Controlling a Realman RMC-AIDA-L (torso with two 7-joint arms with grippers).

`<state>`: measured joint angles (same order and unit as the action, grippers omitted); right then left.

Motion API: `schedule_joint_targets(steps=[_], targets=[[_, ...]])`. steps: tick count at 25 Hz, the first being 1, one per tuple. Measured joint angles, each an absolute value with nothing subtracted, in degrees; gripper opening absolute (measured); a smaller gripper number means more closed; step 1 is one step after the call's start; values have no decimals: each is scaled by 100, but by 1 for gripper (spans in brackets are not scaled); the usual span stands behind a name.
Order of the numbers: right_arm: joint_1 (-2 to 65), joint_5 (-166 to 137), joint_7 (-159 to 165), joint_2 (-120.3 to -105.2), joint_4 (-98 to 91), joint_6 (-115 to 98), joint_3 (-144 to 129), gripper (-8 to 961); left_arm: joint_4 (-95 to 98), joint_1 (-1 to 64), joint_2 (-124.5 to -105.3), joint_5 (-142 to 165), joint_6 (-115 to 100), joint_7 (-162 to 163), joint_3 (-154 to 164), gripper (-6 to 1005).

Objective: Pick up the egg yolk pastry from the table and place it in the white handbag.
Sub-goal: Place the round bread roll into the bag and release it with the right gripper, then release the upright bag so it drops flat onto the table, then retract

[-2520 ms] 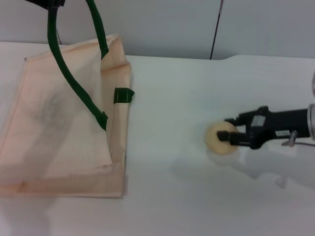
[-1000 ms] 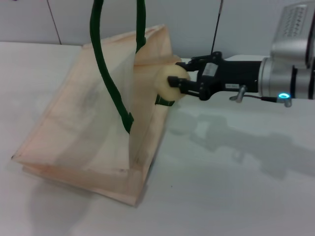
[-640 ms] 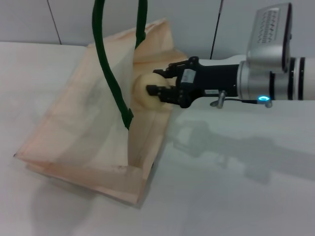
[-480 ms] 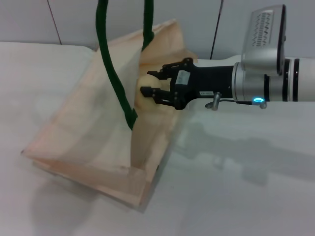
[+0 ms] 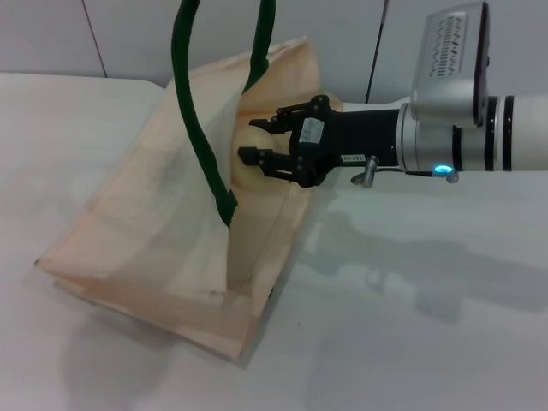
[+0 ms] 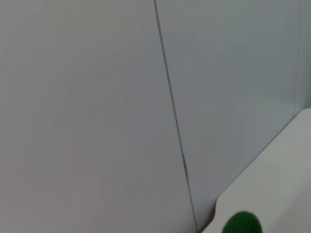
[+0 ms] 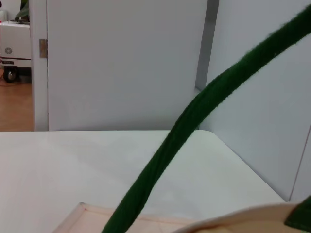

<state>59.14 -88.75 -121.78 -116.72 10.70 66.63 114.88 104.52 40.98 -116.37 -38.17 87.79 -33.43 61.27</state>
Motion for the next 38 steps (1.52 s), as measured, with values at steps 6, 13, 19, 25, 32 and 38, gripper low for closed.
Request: schedule_joint_targets(steps=[6,13,19,25,32,38], targets=[[5942,-8837,-12238,-11672,1023,6592,11477,380,10515,4088,-11637,-3890,8791,-3341,6126,120],[6074,-8831,-12229,-11692,855,6291,11425,372,10515,4086,-11637,-3912,8792,-3339,6158,120],[6077,-8831,-12234,-11700,824,6255,11417,462,10515,4085,-11637,-3915,8779,-3339,6187,121],[6076,-8832,-12206,-11698,805,6131,11429,713,10512,4081,-11637,-3883,8795,-3339,6159,121],[6022,-8833,-11946,-11665,820,5825,11433,765,10511,4032,-11637,-3856,8789,-3366,6135,121],[5624,-8834,-11609,-11585,1225,5786,11482,782,10511,3973,-11637,-3867,8805,-3412,5942,121]])
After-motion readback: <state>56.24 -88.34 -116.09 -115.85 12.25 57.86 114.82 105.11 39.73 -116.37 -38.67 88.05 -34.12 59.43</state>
